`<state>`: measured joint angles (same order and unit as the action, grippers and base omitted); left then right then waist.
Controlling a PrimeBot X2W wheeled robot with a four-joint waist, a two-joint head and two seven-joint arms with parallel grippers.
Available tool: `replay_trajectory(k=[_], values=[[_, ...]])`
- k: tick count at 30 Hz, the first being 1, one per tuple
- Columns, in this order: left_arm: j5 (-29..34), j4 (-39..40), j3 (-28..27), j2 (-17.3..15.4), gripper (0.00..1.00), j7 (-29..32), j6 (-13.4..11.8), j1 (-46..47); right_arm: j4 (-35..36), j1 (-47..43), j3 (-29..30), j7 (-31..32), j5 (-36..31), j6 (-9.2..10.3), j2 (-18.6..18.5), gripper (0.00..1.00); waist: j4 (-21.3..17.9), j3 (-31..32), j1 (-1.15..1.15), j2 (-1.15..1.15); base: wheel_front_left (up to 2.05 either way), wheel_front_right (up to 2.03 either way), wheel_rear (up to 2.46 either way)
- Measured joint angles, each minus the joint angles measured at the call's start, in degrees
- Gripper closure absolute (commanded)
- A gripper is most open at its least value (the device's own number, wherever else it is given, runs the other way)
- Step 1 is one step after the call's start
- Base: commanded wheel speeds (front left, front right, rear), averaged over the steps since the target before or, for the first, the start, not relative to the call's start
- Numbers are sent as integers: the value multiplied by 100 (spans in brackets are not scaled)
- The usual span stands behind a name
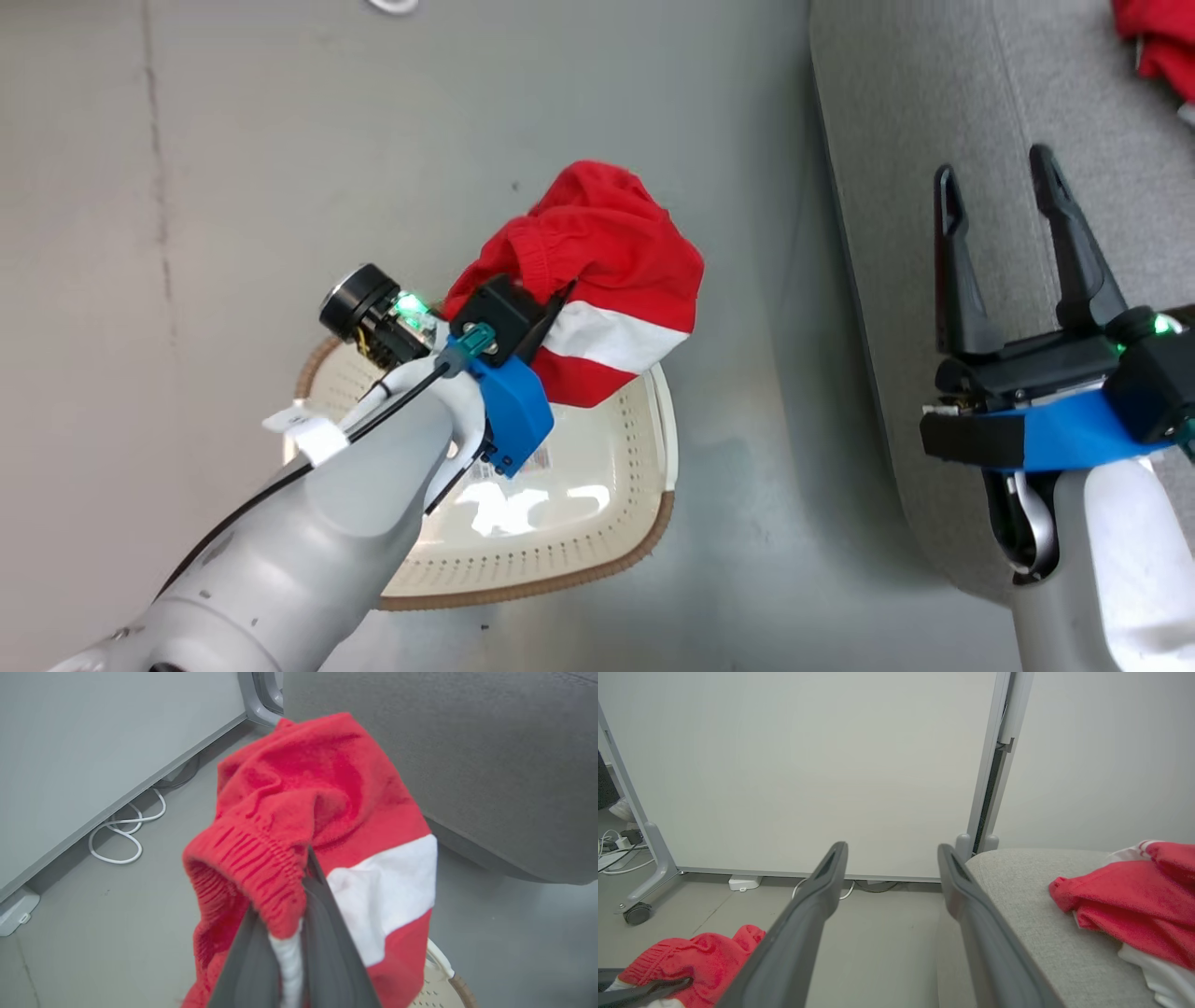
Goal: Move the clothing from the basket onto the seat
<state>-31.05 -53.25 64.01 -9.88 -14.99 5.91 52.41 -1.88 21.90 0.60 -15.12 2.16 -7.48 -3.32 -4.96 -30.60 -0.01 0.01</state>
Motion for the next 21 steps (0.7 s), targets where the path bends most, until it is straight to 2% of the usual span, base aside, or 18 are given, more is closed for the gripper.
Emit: replay_trajectory(k=[12, 21], values=[[372, 1537, -1561, -302, 100, 0, -211, -680, -211, -454, -11, -1, 11, -1, -20, 0, 283, 1033, 0, 0, 0, 0, 0], [576, 2477, -2515, -197, 100, 0, -170, -1365, -352, -834, -23, -1, 53, 0, -2, 0, 359, 1704, 0, 0, 0, 0, 0]])
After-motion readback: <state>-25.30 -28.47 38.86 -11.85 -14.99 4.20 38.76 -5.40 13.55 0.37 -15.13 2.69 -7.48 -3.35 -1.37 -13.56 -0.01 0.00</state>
